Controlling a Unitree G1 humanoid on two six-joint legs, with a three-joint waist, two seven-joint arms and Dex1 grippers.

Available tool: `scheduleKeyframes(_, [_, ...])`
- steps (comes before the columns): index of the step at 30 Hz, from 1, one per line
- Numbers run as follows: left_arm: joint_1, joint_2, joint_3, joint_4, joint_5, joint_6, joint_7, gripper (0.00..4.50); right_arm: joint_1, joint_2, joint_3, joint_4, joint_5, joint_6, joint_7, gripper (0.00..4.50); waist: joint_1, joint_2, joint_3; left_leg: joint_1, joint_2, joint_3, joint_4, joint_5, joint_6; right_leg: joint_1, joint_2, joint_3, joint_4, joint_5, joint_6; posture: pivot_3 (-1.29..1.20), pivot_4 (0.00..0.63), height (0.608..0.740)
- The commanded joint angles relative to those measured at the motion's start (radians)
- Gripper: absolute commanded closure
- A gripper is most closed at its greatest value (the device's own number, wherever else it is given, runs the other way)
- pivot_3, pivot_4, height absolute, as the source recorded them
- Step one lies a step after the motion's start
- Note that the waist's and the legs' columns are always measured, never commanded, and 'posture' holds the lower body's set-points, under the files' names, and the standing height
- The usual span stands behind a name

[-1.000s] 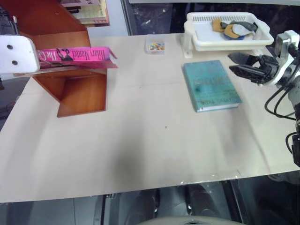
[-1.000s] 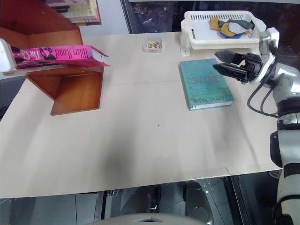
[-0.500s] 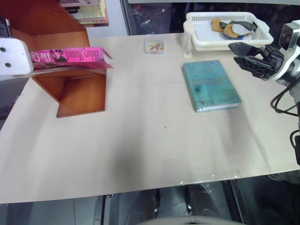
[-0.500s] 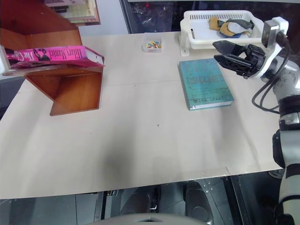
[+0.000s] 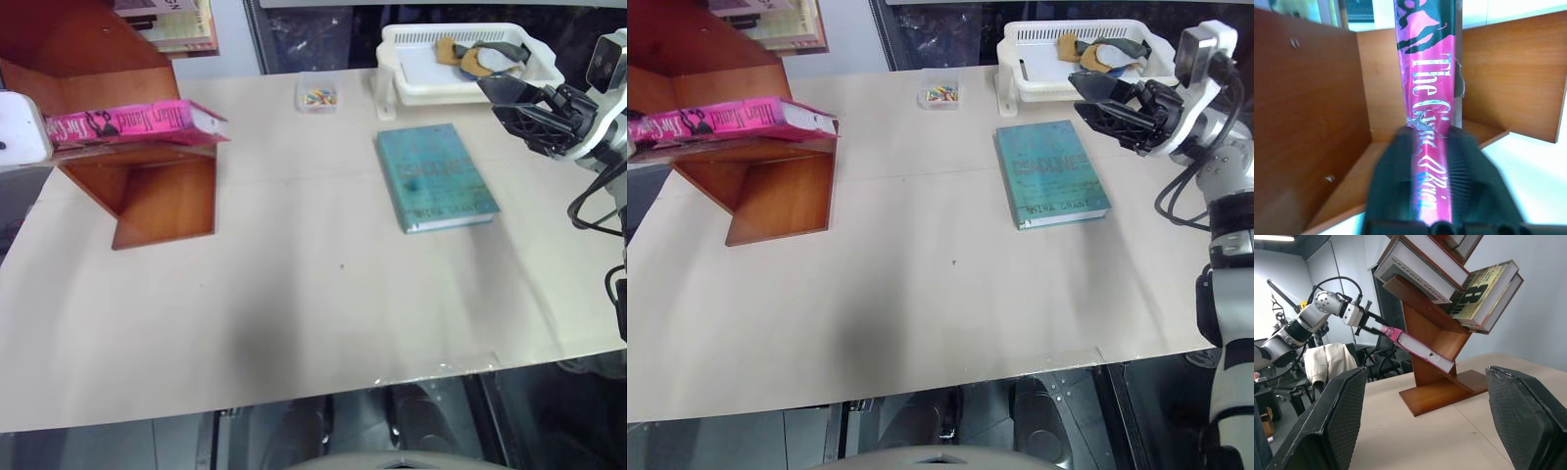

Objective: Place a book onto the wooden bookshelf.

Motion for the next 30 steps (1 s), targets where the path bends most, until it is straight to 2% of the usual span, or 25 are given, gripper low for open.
scheduleKeyframes(1, [0.0, 0.014, 0.047, 0.003, 0.016, -0.007, 0.019, 1.26, -0.033, -0.007, -0.01, -0.026, 0.017, 0.008, 0.062, 0.57, 0.002, 0.0, 0.0, 0.0, 0.0, 0.0, 0.0, 0.0, 0.0, 0.0, 0.0, 0.0, 0.0, 0.0, 0.0, 0.0, 0.15, 0.74])
scheduleKeyframes(3, [0.007, 0.019, 0.049, 0.003, 0.019, 0.003, 0.005, 0.27, -0.033, -0.008, -0.008, -0.027, 0.015, 0.008, 0.062, 0.57, 0.005, 0.0, 0.0, 0.0, -0.001, 0.0, 0.0, 0.0, 0.0, 0.0, -0.001, 0.0, 0.0, 0.0, 0.0, 0.0, 0.15, 0.74])
scheduleKeyframes(14, [0.002, 0.038, 0.128, -0.049, 0.013, 0.057, -0.065, 0.27, -0.029, -0.014, -0.004, -0.027, 0.008, 0.017, 0.062, 0.57, 0.018, 0.0, 0.0, 0.0, 0.0, 0.0, 0.0, 0.0, 0.0, 0.0, -0.001, 0.0, 0.0, 0.0, 0.0, 0.0, 0.15, 0.74])
scheduleKeyframes(20, [-0.041, -0.006, 0.14, -0.169, -0.11, 0.185, -0.08, 0.27, -0.02, -0.033, -0.005, -0.031, 0.001, 0.034, 0.062, 0.57, 0.019, 0.0, 0.0, -0.001, 0.0, -0.001, 0.0, 0.0, 0.0, 0.0, -0.001, -0.001, -0.001, 0.0, 0.0, 0.0, 0.15, 0.74])
scheduleKeyframes(24, [-0.076, -0.048, 0.101, -0.266, -0.215, 0.293, -0.053, 0.27, -0.017, -0.046, -0.009, -0.03, -0.002, 0.042, 0.062, 0.57, 0.019, 0.0, 0.0, -0.001, 0.0, -0.001, 0.0, 0.0, 0.0, 0.0, -0.001, -0.001, -0.001, 0.0, 0.0, 0.0, 0.15, 0.74])
scheduleKeyframes(30, [-0.074, -0.2, 0.0, -0.467, -0.361, 0.459, 0.044, 0.27, 0.048, -0.109, -0.028, -0.075, 0.009, 0.08, 0.062, 0.57, 0.021, 0.001, 0.0, -0.001, 0.0, -0.001, 0.001, 0.0, 0.0, 0.0, -0.001, -0.001, 0.0, 0.0, 0.0, 0.0, 0.15, 0.74])
